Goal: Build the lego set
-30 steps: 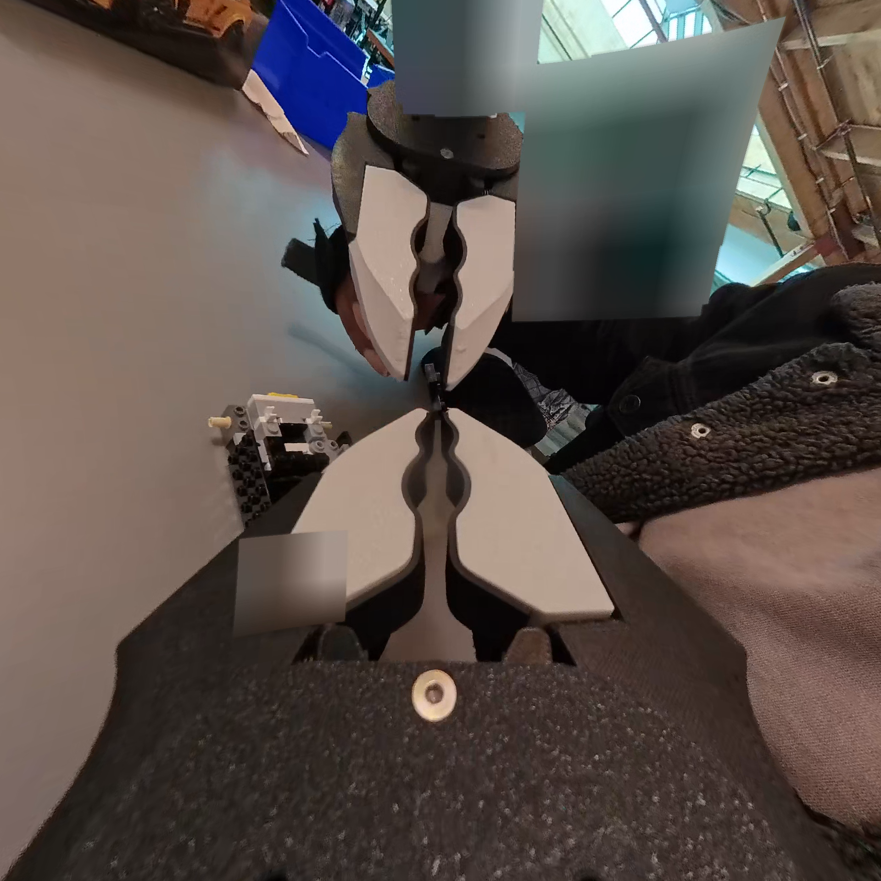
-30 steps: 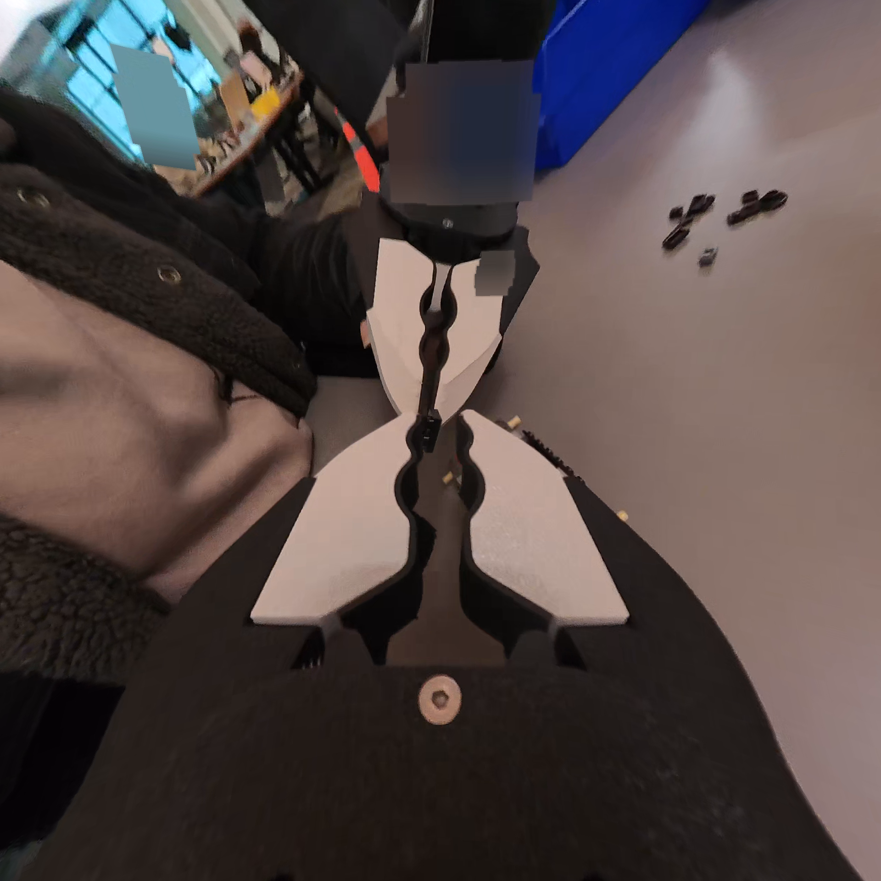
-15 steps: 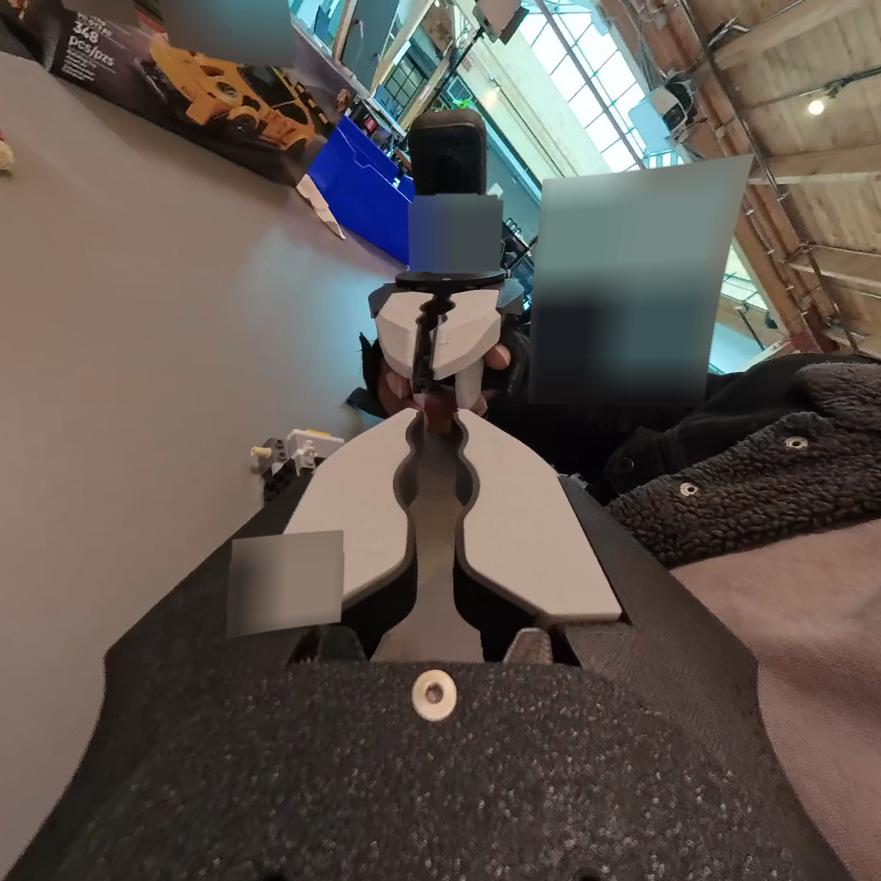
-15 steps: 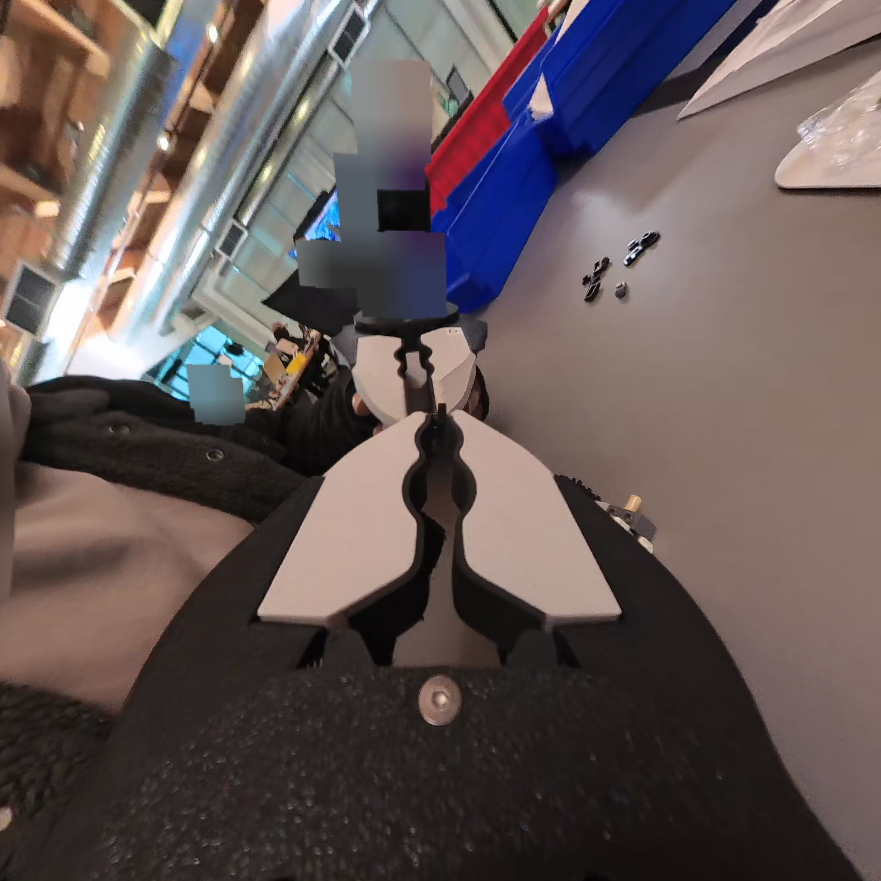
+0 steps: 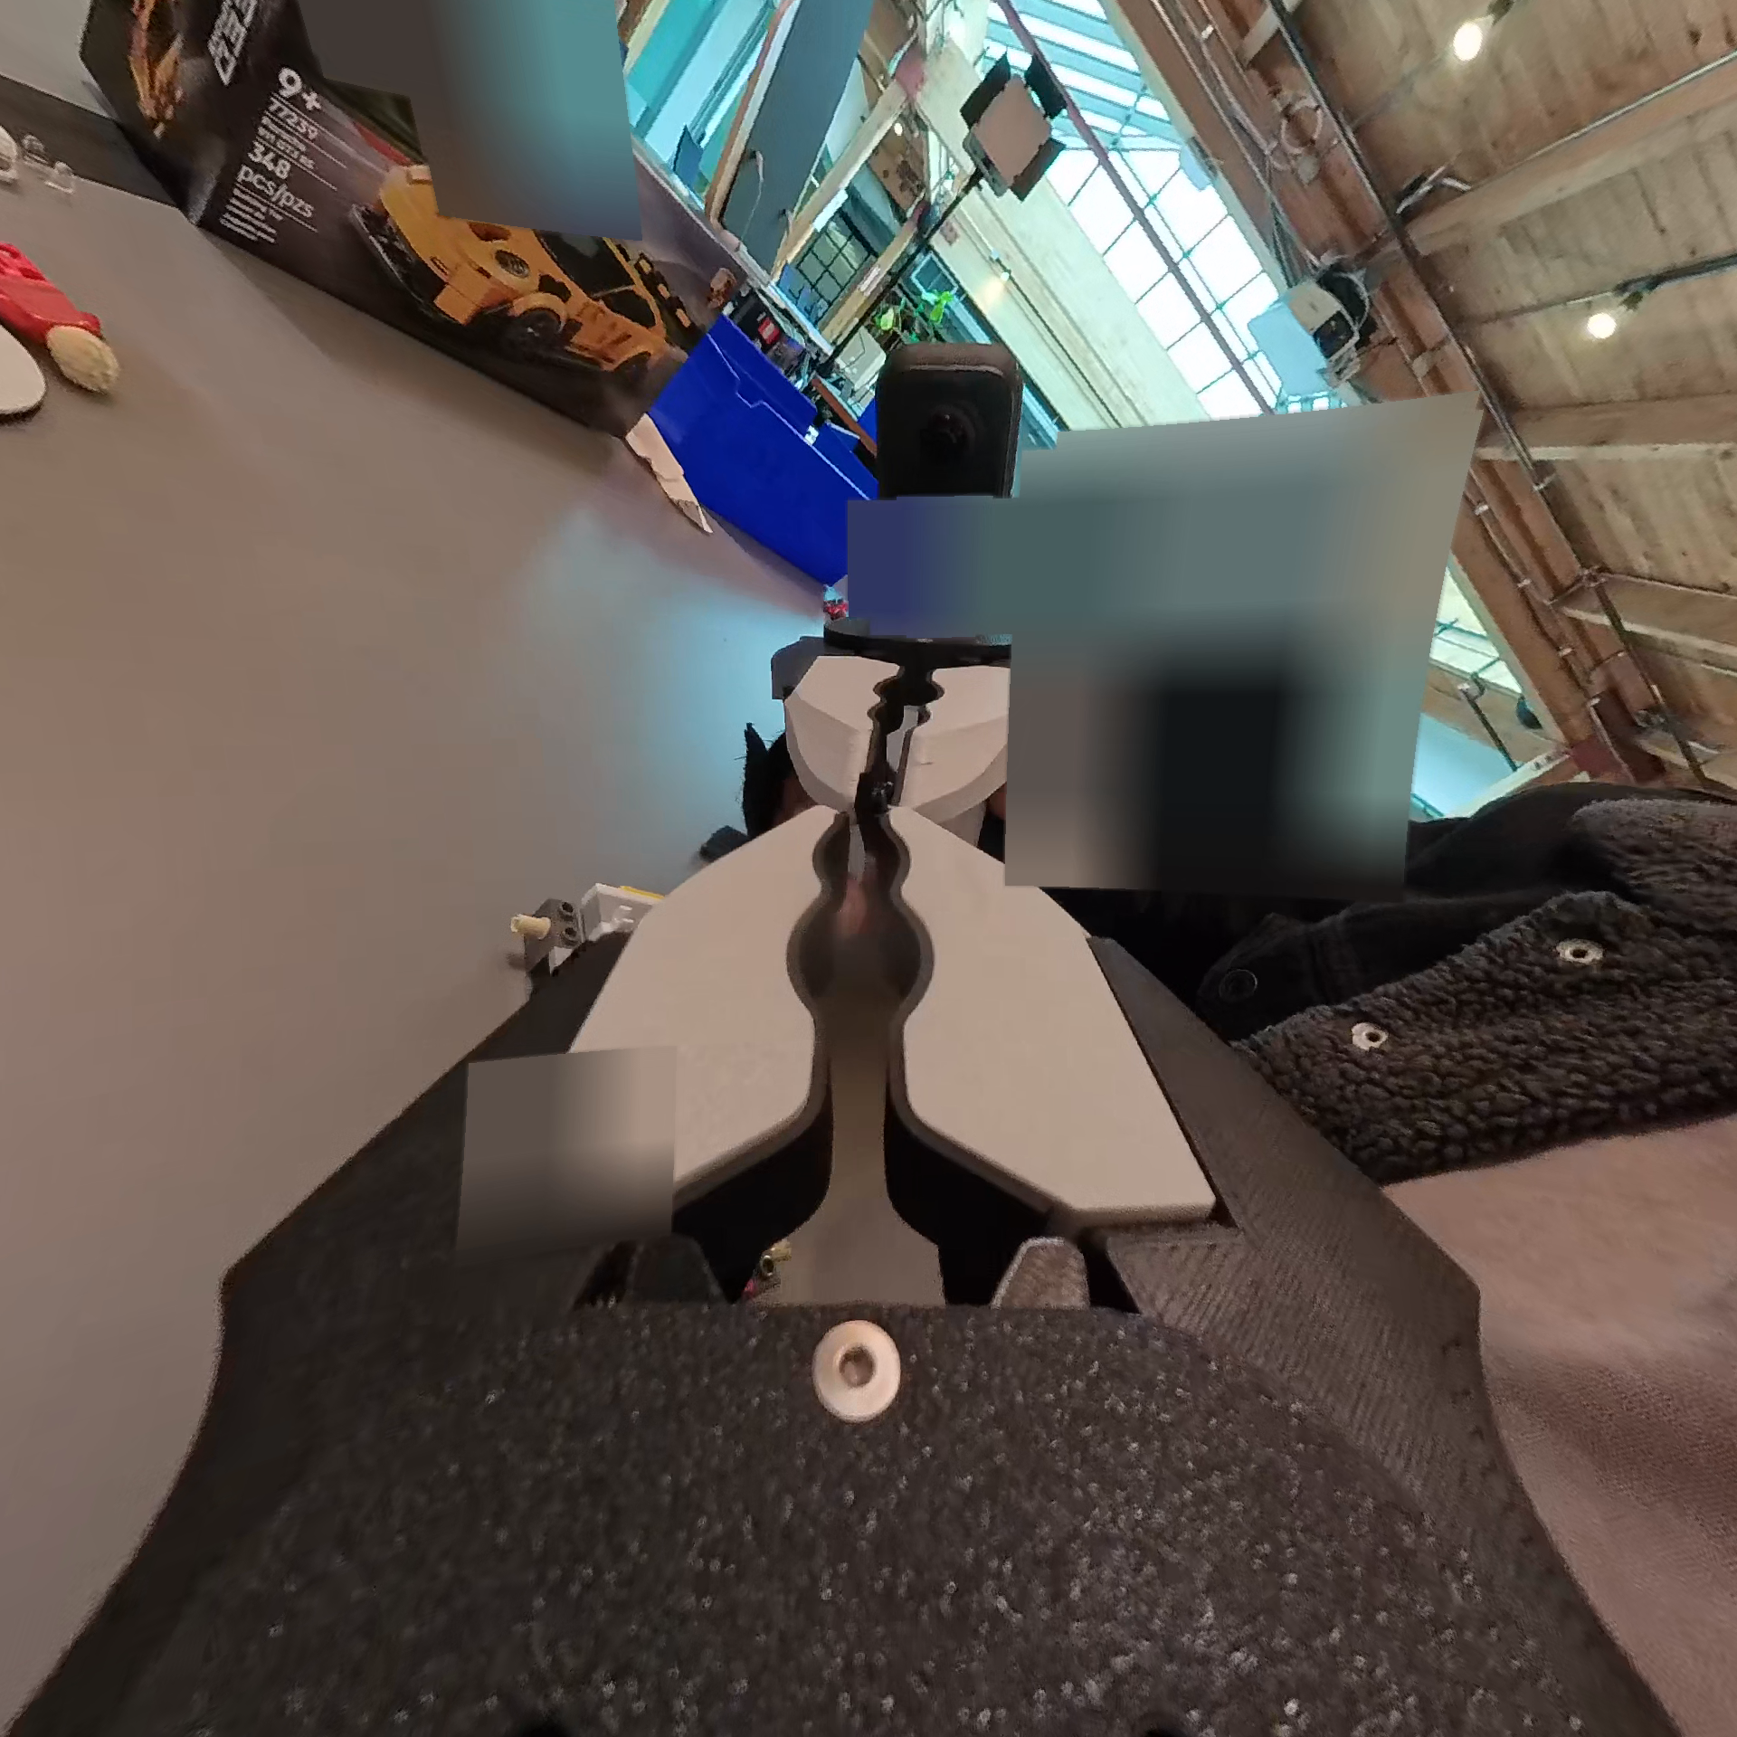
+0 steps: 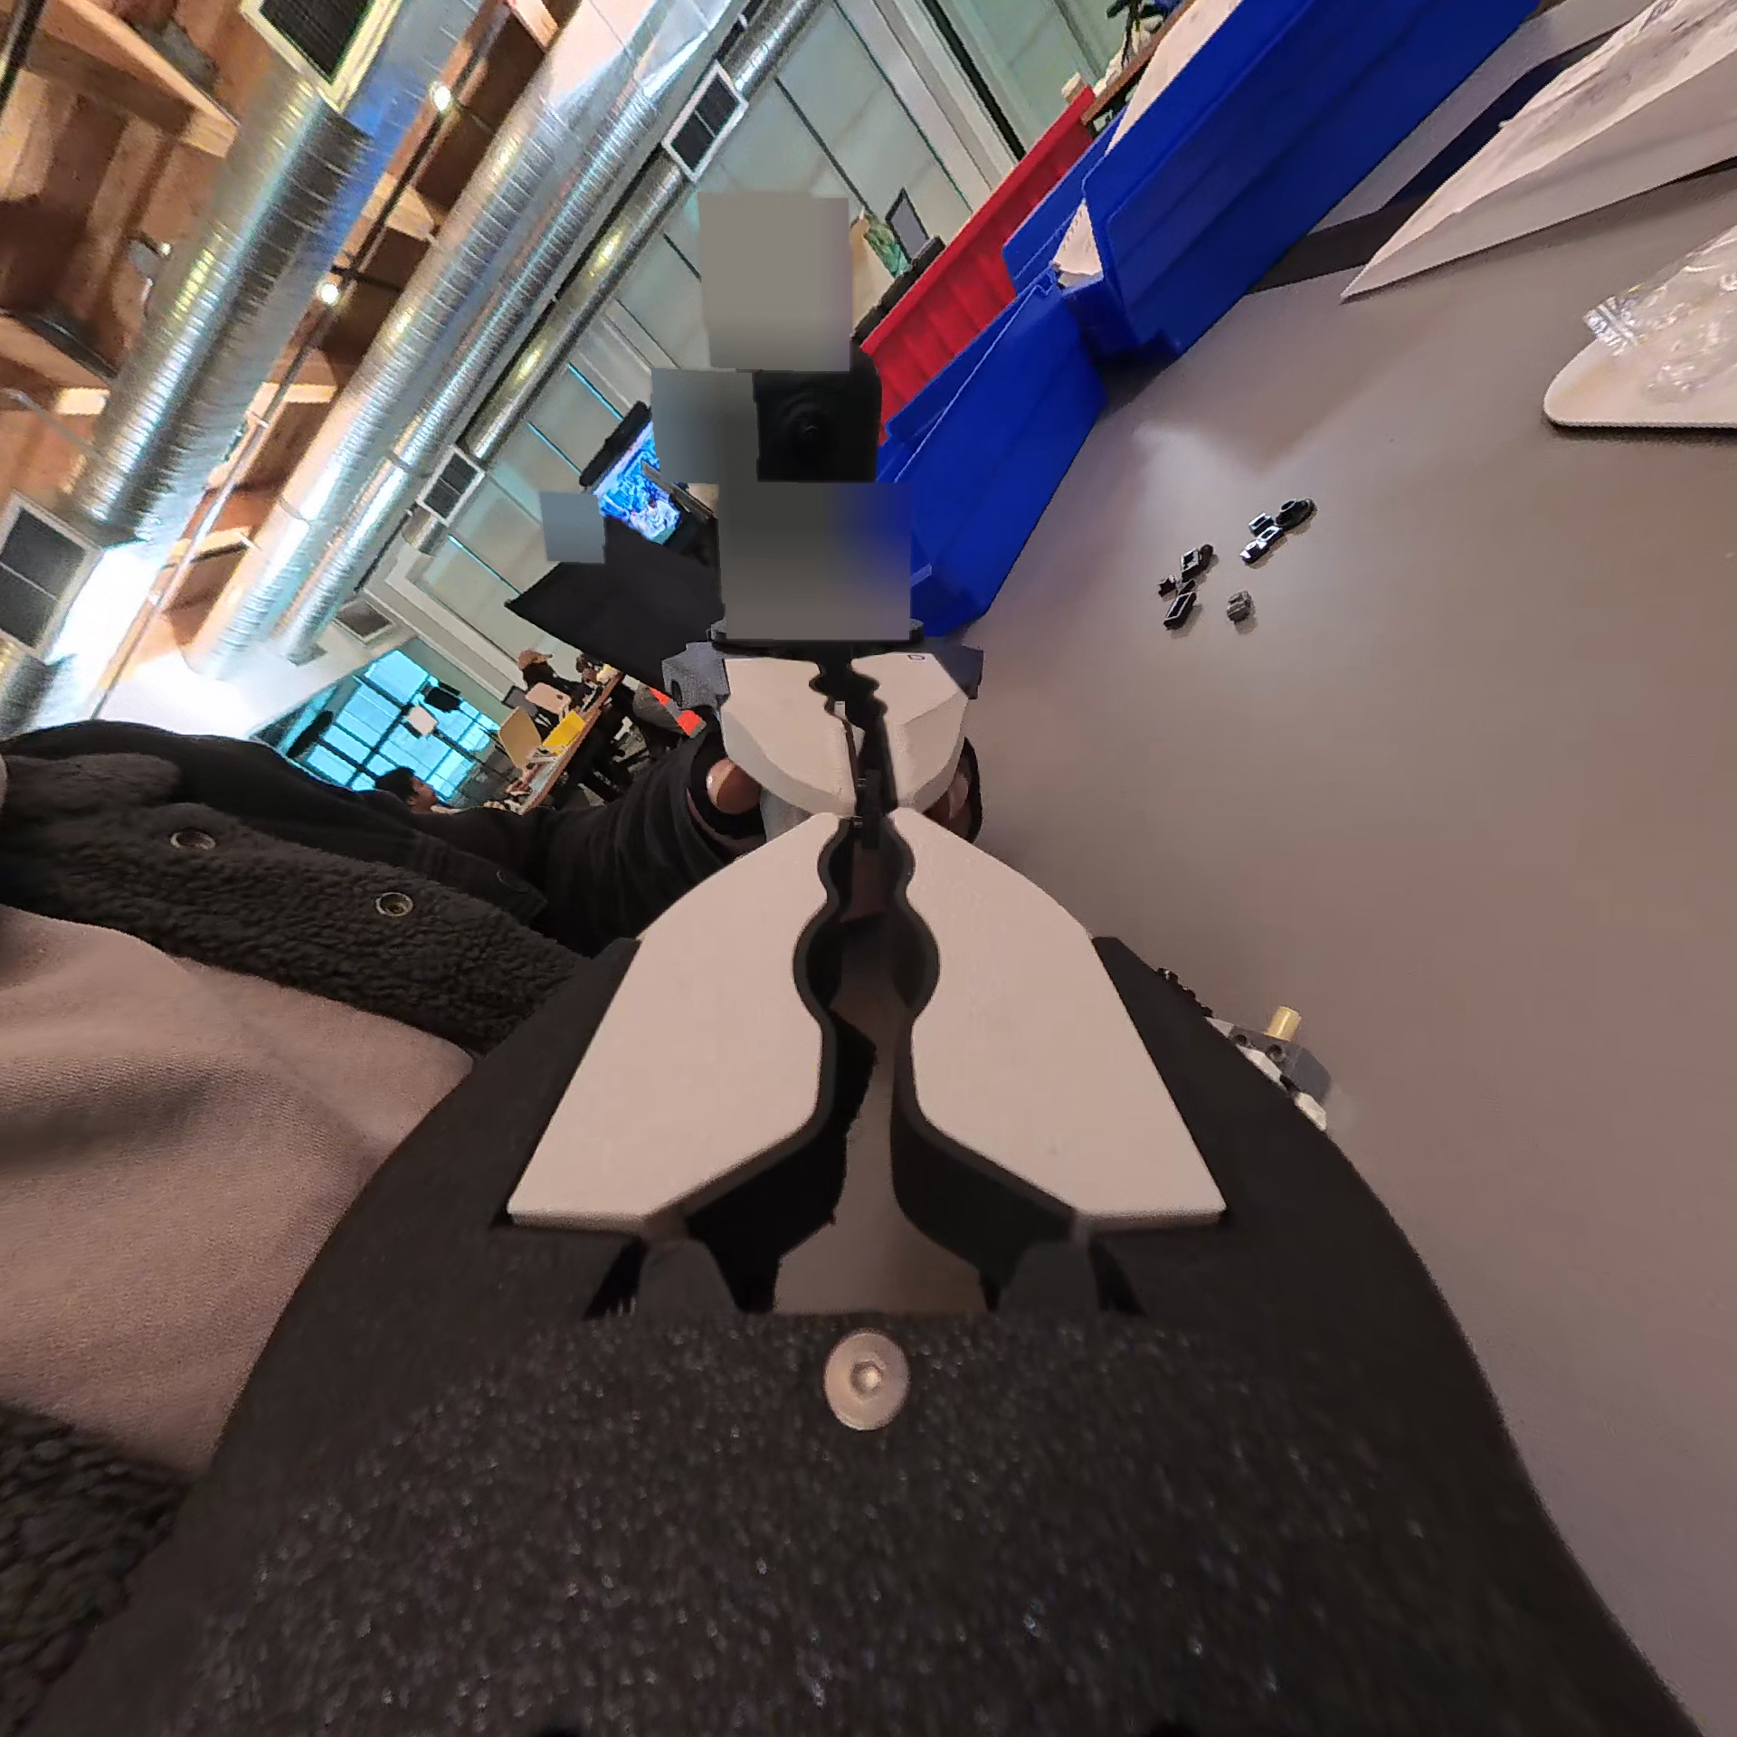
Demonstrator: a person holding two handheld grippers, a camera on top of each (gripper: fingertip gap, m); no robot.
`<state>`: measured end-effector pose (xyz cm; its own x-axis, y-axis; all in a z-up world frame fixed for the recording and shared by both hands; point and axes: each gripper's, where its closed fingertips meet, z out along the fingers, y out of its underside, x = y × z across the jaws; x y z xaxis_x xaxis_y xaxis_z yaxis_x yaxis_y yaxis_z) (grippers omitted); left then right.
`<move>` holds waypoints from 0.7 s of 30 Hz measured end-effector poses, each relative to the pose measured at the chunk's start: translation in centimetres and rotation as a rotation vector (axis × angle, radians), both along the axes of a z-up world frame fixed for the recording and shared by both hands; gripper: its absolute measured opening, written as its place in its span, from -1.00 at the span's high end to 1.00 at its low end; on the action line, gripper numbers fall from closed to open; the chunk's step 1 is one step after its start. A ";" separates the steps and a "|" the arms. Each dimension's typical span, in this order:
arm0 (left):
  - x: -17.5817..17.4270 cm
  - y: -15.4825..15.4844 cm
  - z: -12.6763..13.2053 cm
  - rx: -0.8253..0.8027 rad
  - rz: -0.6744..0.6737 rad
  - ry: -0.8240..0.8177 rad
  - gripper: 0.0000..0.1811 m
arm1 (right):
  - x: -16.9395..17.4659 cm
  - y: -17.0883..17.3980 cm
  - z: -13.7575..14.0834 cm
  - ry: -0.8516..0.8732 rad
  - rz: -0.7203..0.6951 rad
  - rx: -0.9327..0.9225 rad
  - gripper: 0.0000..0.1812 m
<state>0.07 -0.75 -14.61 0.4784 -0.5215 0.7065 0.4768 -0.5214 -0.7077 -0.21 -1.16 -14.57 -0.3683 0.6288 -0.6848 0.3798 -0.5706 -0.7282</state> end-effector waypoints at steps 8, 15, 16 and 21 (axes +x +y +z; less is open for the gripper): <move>0.5 -0.1 -0.2 -0.005 -0.033 -0.007 0.89 | 0.2 0.0 -0.6 -0.013 0.023 0.036 0.95; 0.5 -0.2 -0.4 -0.024 -0.040 -0.016 0.94 | 0.4 -0.5 -1.0 -0.024 0.056 0.073 0.95; 0.6 -0.2 -0.5 -0.028 -0.044 -0.011 0.94 | 0.4 -0.6 -1.0 -0.024 0.060 0.083 0.95; 0.9 -0.4 -1.2 -0.102 -0.078 -0.027 0.95 | 1.6 0.6 -1.6 0.013 0.112 0.513 0.82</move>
